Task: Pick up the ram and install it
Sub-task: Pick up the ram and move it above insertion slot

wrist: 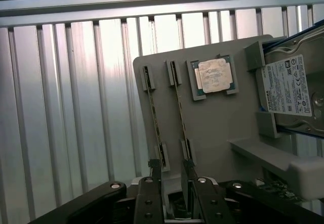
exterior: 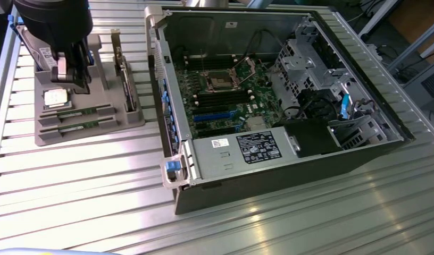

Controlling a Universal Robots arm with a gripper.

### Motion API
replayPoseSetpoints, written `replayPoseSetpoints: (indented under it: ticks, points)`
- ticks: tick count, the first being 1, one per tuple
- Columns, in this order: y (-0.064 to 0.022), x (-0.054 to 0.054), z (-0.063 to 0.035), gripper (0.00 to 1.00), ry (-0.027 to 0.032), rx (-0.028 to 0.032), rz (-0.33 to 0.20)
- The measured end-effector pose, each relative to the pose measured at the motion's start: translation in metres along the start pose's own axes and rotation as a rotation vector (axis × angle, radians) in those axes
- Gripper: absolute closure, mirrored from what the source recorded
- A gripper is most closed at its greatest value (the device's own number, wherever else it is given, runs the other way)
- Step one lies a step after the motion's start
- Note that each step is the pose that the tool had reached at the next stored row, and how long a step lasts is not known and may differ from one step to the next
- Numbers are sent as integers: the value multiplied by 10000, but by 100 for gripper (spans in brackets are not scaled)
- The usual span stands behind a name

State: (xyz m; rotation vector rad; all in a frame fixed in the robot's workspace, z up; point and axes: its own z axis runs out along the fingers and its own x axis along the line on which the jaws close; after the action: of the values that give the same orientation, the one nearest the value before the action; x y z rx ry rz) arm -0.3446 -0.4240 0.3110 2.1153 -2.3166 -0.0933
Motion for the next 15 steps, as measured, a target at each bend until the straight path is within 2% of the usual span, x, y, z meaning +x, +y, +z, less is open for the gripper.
replayPoseSetpoints:
  ticks: [15]
  points:
    - [-4, 4, 82, 70, 0, 0, 0]
